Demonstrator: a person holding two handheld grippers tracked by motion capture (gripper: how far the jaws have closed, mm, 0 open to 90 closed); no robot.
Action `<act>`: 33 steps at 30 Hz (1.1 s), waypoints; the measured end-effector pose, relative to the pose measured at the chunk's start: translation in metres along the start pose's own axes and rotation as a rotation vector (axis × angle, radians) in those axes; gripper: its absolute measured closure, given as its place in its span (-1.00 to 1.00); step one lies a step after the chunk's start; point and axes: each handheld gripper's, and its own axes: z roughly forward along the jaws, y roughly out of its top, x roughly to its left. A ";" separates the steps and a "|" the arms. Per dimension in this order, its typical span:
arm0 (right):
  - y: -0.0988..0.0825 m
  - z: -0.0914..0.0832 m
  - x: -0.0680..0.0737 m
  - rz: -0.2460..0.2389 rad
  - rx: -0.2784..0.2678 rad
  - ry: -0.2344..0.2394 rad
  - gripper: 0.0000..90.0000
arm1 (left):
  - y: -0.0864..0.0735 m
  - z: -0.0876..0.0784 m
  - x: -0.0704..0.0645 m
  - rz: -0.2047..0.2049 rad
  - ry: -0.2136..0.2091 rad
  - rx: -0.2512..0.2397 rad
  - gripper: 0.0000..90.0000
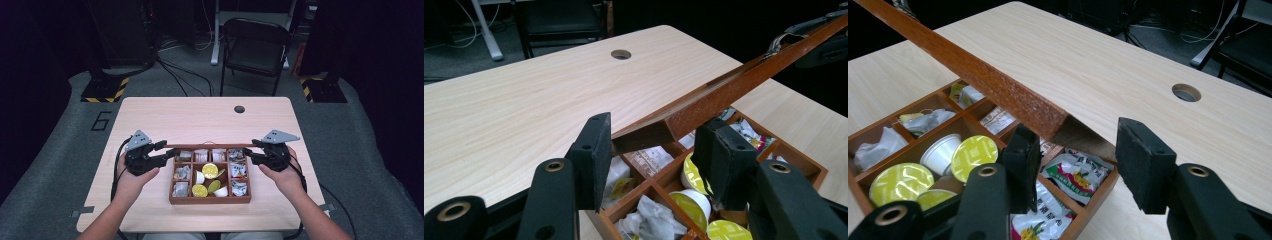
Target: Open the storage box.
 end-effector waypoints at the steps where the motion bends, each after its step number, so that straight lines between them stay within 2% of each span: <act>1: 0.001 0.002 0.000 -0.006 -0.003 -0.006 0.21 | 0.001 0.001 0.001 0.002 0.002 0.000 0.10; 6: 0.003 0.007 -0.001 -0.009 -0.014 -0.021 0.24 | 0.002 0.004 0.004 -0.006 0.003 -0.025 0.10; 12: 0.006 0.009 -0.008 0.045 -0.034 -0.006 0.24 | -0.002 0.016 0.010 -0.010 0.027 -0.006 0.05; 16: 0.008 0.010 -0.010 0.042 -0.038 -0.004 0.24 | -0.005 0.024 0.012 -0.007 0.036 0.003 0.05; 24: 0.012 0.013 -0.013 0.046 -0.041 -0.009 0.24 | -0.008 0.037 0.019 -0.028 0.052 0.014 0.05; 29: 0.014 0.015 -0.014 0.051 -0.042 -0.012 0.23 | -0.008 0.043 0.022 -0.028 0.069 0.010 0.14; 33: 0.015 0.017 -0.017 0.056 -0.042 -0.006 0.16 | -0.007 0.045 0.025 -0.045 0.067 -0.002 0.18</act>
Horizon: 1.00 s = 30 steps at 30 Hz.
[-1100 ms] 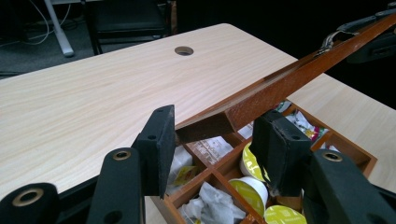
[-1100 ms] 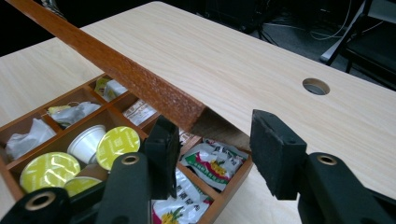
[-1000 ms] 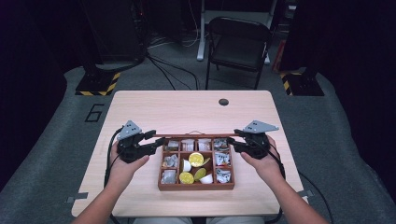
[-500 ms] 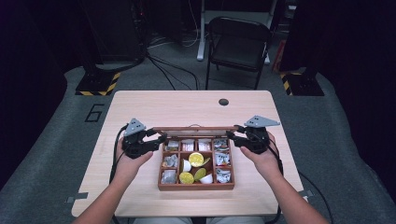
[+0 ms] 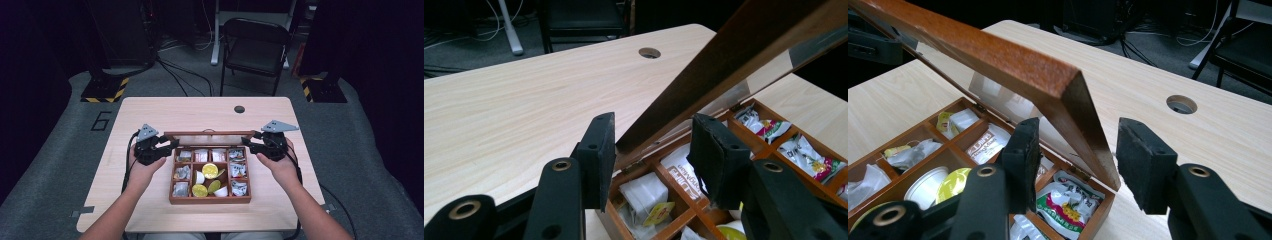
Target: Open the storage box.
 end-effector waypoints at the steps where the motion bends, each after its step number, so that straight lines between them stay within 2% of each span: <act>1: 0.000 0.000 0.000 0.001 0.000 -0.002 0.16 | 0.000 0.001 0.000 0.000 0.002 0.000 0.18; 6: -0.003 0.004 -0.004 0.007 0.003 -0.007 0.12 | 0.000 0.004 0.002 -0.007 0.003 -0.003 0.17; 11: -0.013 0.013 -0.010 0.017 0.031 -0.015 0.11 | 0.001 0.008 0.004 -0.011 0.006 -0.006 0.16; 14: -0.017 0.019 -0.012 0.021 0.031 -0.003 0.11 | 0.001 0.010 0.005 -0.017 0.007 -0.007 0.16; 24: -0.020 0.038 -0.013 0.009 0.039 -0.025 0.13 | 0.001 0.016 0.009 -0.037 0.006 -0.013 0.15; 30: -0.020 0.045 -0.016 0.031 0.034 -0.029 0.14 | 0.000 0.020 0.011 -0.043 0.006 -0.015 0.13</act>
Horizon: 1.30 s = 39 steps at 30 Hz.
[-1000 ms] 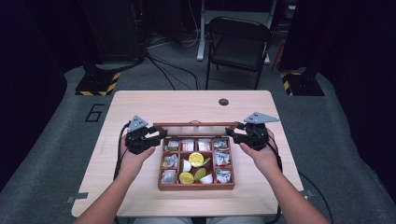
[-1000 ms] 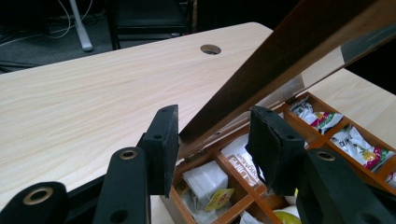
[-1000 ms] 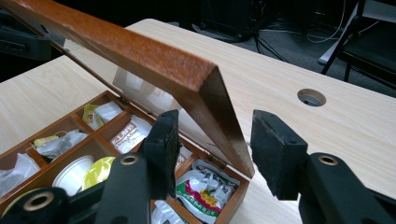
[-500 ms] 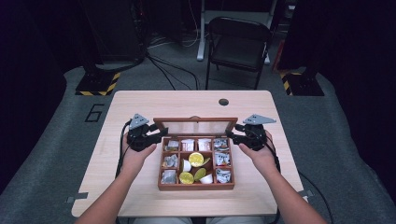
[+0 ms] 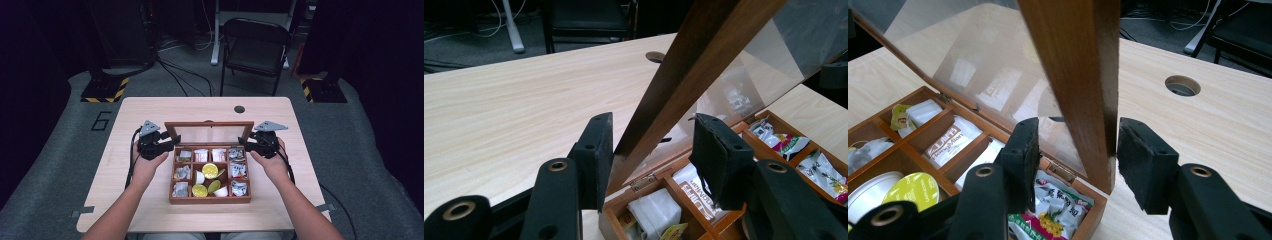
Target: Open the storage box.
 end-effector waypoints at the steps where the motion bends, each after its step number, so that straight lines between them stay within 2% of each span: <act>1: 0.000 0.001 0.000 0.005 0.000 0.000 0.15 | 0.000 0.000 0.000 0.000 -0.001 0.003 0.13; 11: 0.002 0.006 -0.001 0.028 -0.007 -0.001 0.15 | -0.005 0.008 0.001 0.000 0.011 0.009 -0.03; 17: 0.002 0.006 -0.002 0.039 -0.008 0.000 0.15 | -0.009 0.014 0.001 -0.003 0.011 0.028 -0.04; 23: 0.003 0.007 -0.003 0.038 -0.009 0.000 0.15 | -0.011 0.019 0.001 -0.006 0.025 0.023 -0.05; 26: 0.003 0.008 -0.003 0.042 -0.011 0.003 0.15 | -0.013 0.021 0.002 0.006 0.030 0.044 -0.05; 32: 0.003 0.008 -0.004 0.042 -0.011 0.001 0.15 | -0.015 0.027 0.002 -0.005 0.036 0.041 -0.05; 39: 0.004 0.009 -0.005 0.041 -0.011 0.002 0.15 | -0.017 0.031 0.003 -0.015 0.041 0.059 -0.01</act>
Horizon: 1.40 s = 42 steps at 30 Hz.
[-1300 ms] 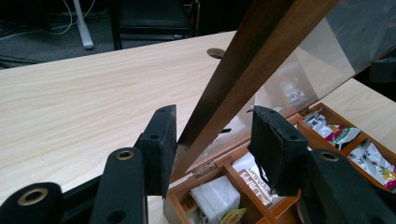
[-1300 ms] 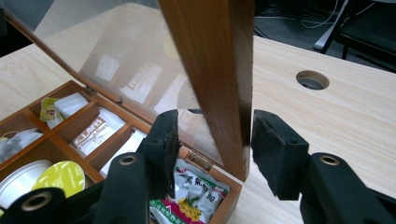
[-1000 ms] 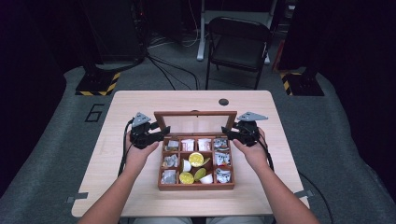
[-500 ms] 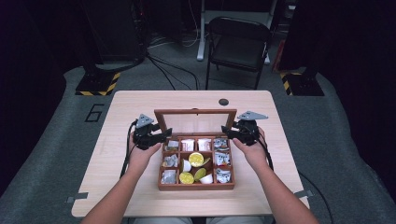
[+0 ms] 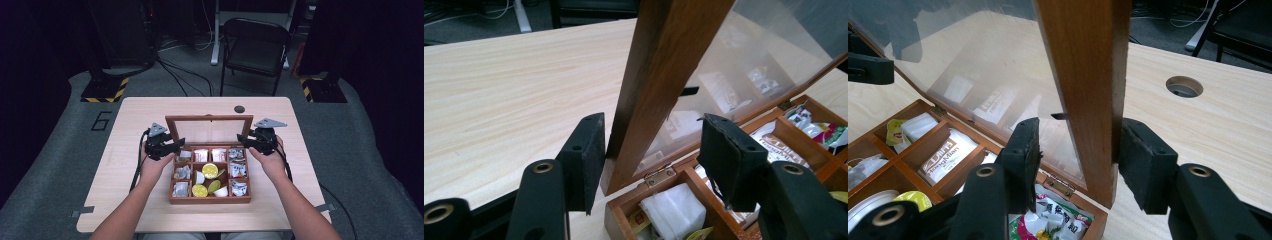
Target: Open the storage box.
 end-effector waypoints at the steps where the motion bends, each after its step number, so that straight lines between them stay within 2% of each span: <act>1: 0.000 0.000 0.000 0.000 0.000 0.000 0.15 | 0.000 0.001 0.000 0.004 0.002 0.003 0.00; 7: 0.000 0.002 -0.001 0.001 -0.002 0.000 0.15 | -0.003 0.004 0.002 0.019 0.008 0.024 0.05; 10: 0.000 0.003 -0.001 0.004 -0.001 -0.005 0.15 | -0.006 0.005 0.004 -0.004 0.007 -0.007 0.10; 13: 0.001 0.005 -0.002 0.004 -0.002 -0.009 0.15 | -0.009 0.007 0.004 -0.050 0.006 -0.042 0.14; 16: 0.000 0.007 -0.003 0.008 0.004 -0.005 0.14 | -0.010 0.007 0.006 -0.018 0.007 -0.029 0.14; 18: -0.001 0.009 -0.004 0.008 0.012 -0.004 0.14 | -0.010 0.008 0.007 -0.031 -0.001 -0.032 0.14; 19: -0.001 0.010 -0.004 0.009 0.016 -0.004 0.13 | -0.010 0.009 0.007 -0.050 -0.003 -0.044 0.14; 21: -0.003 0.012 -0.005 0.017 0.023 -0.006 0.13 | -0.010 0.009 0.009 -0.043 -0.008 -0.039 0.14; 22: -0.005 0.013 -0.005 0.019 0.028 -0.005 0.13 | -0.011 0.010 0.008 -0.060 -0.009 -0.039 0.14; 27: -0.013 0.018 -0.007 0.043 0.050 0.006 0.10 | -0.012 0.012 0.008 -0.047 -0.009 -0.032 0.11; 30: -0.017 0.023 -0.009 0.047 0.088 0.007 0.07 | -0.012 0.014 0.008 -0.059 -0.013 -0.031 0.09; 33: -0.018 0.025 -0.009 0.050 0.091 0.003 0.08 | -0.013 0.015 0.008 -0.058 -0.012 -0.031 0.09; 40: -0.021 0.031 -0.008 0.045 0.109 -0.011 0.11 | -0.013 0.017 0.008 -0.048 -0.010 -0.028 0.06; 42: -0.021 0.032 -0.008 0.026 0.109 -0.018 0.11 | -0.013 0.018 0.008 -0.044 -0.006 -0.032 0.06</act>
